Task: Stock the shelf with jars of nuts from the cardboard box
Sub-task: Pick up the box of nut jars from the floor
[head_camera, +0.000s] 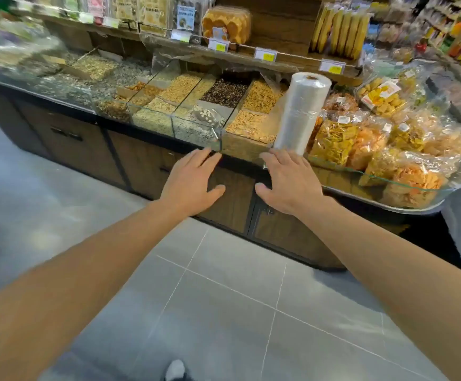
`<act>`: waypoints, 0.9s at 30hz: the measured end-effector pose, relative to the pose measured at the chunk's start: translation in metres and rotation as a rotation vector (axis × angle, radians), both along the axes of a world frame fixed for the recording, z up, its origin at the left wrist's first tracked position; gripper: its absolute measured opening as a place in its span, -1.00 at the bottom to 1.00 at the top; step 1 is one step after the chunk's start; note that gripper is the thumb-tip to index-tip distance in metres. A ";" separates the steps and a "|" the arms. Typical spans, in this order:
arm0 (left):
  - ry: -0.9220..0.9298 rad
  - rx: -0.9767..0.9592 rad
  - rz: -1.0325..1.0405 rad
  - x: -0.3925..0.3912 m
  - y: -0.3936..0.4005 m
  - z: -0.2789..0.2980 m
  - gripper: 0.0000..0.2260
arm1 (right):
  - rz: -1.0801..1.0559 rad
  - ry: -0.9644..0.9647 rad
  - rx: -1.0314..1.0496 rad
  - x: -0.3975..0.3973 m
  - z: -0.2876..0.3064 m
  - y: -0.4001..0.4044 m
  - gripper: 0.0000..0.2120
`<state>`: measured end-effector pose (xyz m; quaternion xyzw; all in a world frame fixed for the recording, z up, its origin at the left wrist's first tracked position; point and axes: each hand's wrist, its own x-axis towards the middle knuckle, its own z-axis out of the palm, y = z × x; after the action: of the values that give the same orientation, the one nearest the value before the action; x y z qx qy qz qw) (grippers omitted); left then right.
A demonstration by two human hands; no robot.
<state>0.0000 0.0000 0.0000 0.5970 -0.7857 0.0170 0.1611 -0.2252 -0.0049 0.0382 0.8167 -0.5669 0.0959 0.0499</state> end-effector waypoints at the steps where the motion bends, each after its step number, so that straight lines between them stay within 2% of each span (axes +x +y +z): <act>1: -0.005 0.012 0.049 0.010 0.010 -0.007 -0.37 | 0.053 0.005 0.019 0.012 -0.007 0.000 -0.38; 6: 0.020 0.081 0.256 0.072 0.067 -0.051 -0.39 | 0.252 0.094 0.164 0.089 -0.045 0.011 -0.36; 11: 0.069 0.187 0.475 0.148 0.127 -0.080 -0.33 | 0.471 0.145 0.181 0.183 -0.078 0.024 -0.39; 20: 0.155 0.275 0.760 0.311 0.217 -0.114 -0.31 | 0.739 0.212 0.238 0.386 -0.124 0.059 -0.37; 27: 0.138 0.329 0.948 0.426 0.246 -0.127 -0.34 | 0.854 0.202 0.315 0.527 -0.148 0.058 -0.38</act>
<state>0.4262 0.2464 -0.1270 0.9052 -0.4081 -0.0755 0.0912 0.3014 0.0528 -0.1093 0.9798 -0.1799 -0.0595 -0.0636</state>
